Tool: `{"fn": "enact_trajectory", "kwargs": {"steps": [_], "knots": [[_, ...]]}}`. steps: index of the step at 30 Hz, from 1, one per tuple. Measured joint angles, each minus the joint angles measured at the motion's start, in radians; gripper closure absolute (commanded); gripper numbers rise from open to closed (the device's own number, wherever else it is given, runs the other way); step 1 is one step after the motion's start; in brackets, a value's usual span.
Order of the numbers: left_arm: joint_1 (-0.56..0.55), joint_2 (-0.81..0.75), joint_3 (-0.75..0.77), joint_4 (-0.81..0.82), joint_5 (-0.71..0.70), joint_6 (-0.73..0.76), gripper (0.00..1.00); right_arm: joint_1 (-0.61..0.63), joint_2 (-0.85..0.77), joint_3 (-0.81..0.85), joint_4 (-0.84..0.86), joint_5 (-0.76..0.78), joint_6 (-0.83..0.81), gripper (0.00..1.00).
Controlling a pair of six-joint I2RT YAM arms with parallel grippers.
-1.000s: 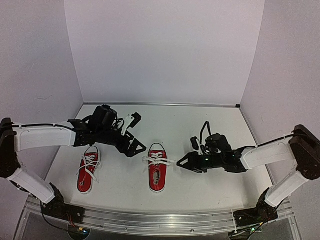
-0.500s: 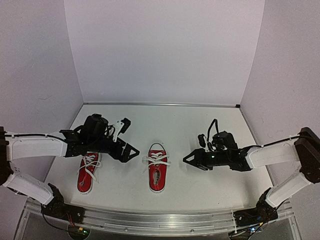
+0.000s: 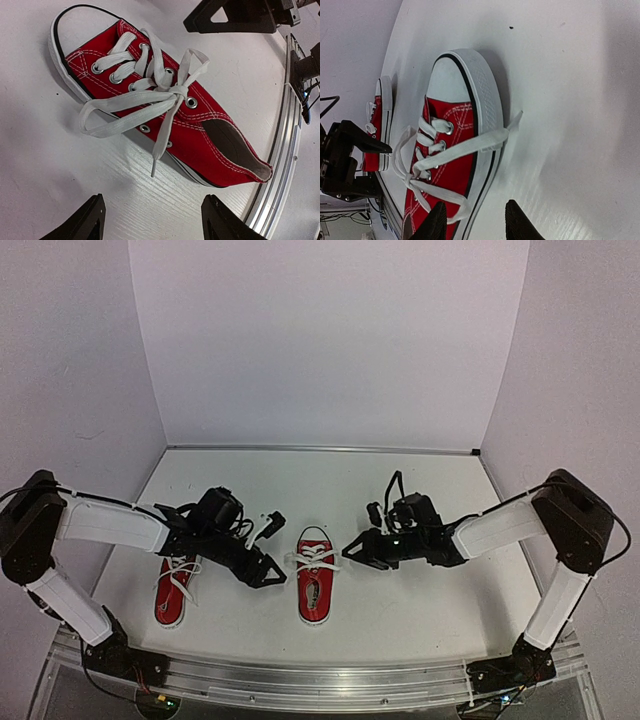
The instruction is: Tie the shoes
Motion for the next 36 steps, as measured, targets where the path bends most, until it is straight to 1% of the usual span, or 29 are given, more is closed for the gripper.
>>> {"fn": "enact_trajectory", "kwargs": {"steps": [4, 10, 22, 26, 30, 36], "knots": [[-0.004, 0.023, 0.003, 0.017, 0.021, 0.0, 0.3, 0.0, 0.053, 0.04, 0.012, -0.022, -0.016, 0.66], [-0.013, 0.067, 0.025, 0.044, 0.03, 0.0, 0.31, 0.011, 0.113, 0.06, 0.008, -0.058, -0.036, 0.67], [-0.017, 0.08, 0.027, 0.047, 0.037, 0.001, 0.32, 0.049, 0.115, 0.06, 0.004, -0.087, -0.064, 0.66], [-0.017, 0.091, 0.034, 0.046, 0.037, 0.004, 0.35, 0.054, 0.115, 0.06, 0.003, -0.087, -0.067, 0.66], [-0.023, 0.095, 0.04, 0.047, 0.037, 0.007, 0.39, 0.058, 0.115, 0.066, -0.012, -0.087, -0.073, 0.67], [-0.037, 0.109, 0.056, 0.045, 0.04, 0.009, 0.45, 0.07, 0.115, 0.112, -0.042, -0.086, -0.088, 0.68]]}}
